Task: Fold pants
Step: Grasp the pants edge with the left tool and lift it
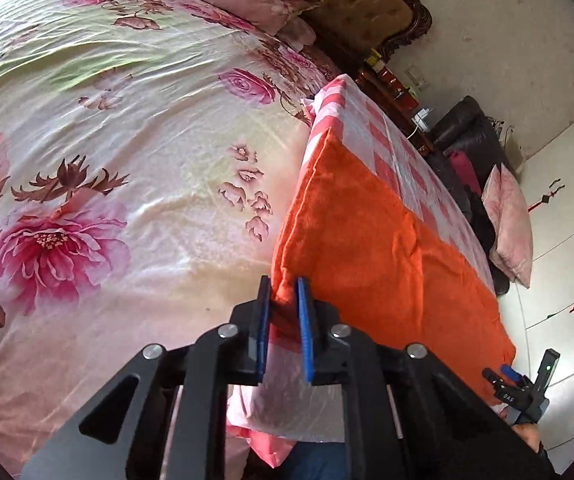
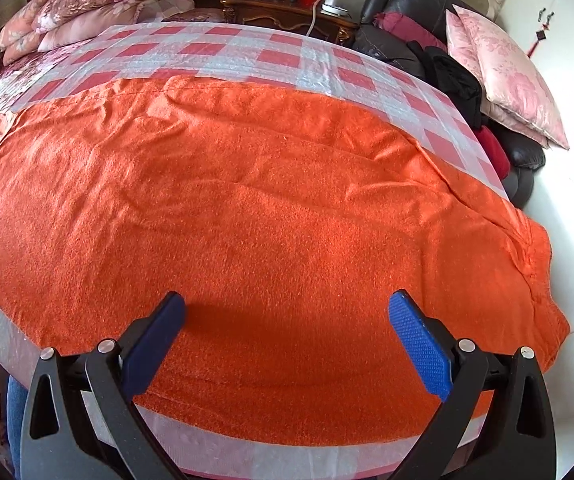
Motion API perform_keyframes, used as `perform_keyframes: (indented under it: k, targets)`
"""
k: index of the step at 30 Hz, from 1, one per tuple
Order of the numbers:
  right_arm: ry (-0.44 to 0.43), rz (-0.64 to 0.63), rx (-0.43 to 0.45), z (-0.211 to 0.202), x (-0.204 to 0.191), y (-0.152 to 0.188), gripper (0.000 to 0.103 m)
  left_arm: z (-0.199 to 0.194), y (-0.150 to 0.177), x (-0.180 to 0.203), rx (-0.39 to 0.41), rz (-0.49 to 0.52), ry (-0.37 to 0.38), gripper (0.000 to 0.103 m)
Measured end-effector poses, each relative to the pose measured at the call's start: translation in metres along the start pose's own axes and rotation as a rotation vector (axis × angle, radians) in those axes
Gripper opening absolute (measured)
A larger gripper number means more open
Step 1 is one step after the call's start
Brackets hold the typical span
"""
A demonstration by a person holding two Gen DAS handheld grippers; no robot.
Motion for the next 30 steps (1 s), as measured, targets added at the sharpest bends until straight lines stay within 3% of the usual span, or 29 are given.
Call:
perform_keyframes:
  k: [8, 9, 10, 11, 12, 14, 18, 22, 24, 27, 30]
  targets:
    - [-0.028, -0.061, 0.016, 0.001, -0.027, -0.012, 0.098, -0.002, 0.001, -0.054, 0.058, -0.257, 0.125, 0.013]
    - [-0.028, -0.060, 0.015, 0.001, -0.028, -0.013, 0.098, -0.001, 0.004, -0.060, 0.064, -0.304, 0.140, 0.023]
    - [-0.029, -0.059, 0.014, 0.001, -0.028, -0.013, 0.098, -0.001, 0.009, -0.068, 0.067, -0.365, 0.174, 0.054]
    - [-0.033, -0.057, 0.013, 0.001, -0.028, -0.013, 0.098, 0.000, 0.015, -0.076, 0.074, -0.426, 0.236, 0.069]
    - [-0.039, -0.053, 0.013, 0.001, -0.027, -0.012, 0.098, 0.002, 0.023, -0.084, 0.079, -0.488, 0.308, 0.074]
    - [-0.061, -0.028, 0.007, 0.003, -0.023, -0.011, 0.098, 0.011, 0.038, -0.095, 0.058, -0.591, 0.415, 0.074]
    - [-0.069, -0.024, 0.002, 0.004, -0.022, -0.012, 0.098, 0.033, 0.051, -0.098, 0.012, -0.668, 0.575, 0.074]
    - [-0.077, -0.021, 0.057, -0.013, -0.025, -0.015, 0.098, 0.045, 0.037, -0.099, 0.016, -0.695, 0.640, 0.058]
    - [-0.130, -0.035, 0.104, -0.028, -0.034, -0.023, 0.098, 0.048, 0.029, -0.090, -0.007, -0.666, 0.631, 0.055]
    - [-0.191, -0.085, 0.128, -0.036, -0.059, -0.034, 0.094, 0.047, 0.017, -0.083, -0.010, -0.628, 0.487, 0.021]
    - [-0.214, -0.159, 0.088, -0.024, -0.096, -0.044, 0.074, 0.029, 0.006, -0.074, 0.037, -0.587, 0.379, 0.018]
Point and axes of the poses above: each gripper's, at about its wrist camera, not at the fingertips, and z roughly the way its jaws point, x to its right, y to its underside, the point moved 1 cm from there along z, roughly the way its jaws point, and after that the axes turned 3 degrees about -y, right-handed, at the moved point
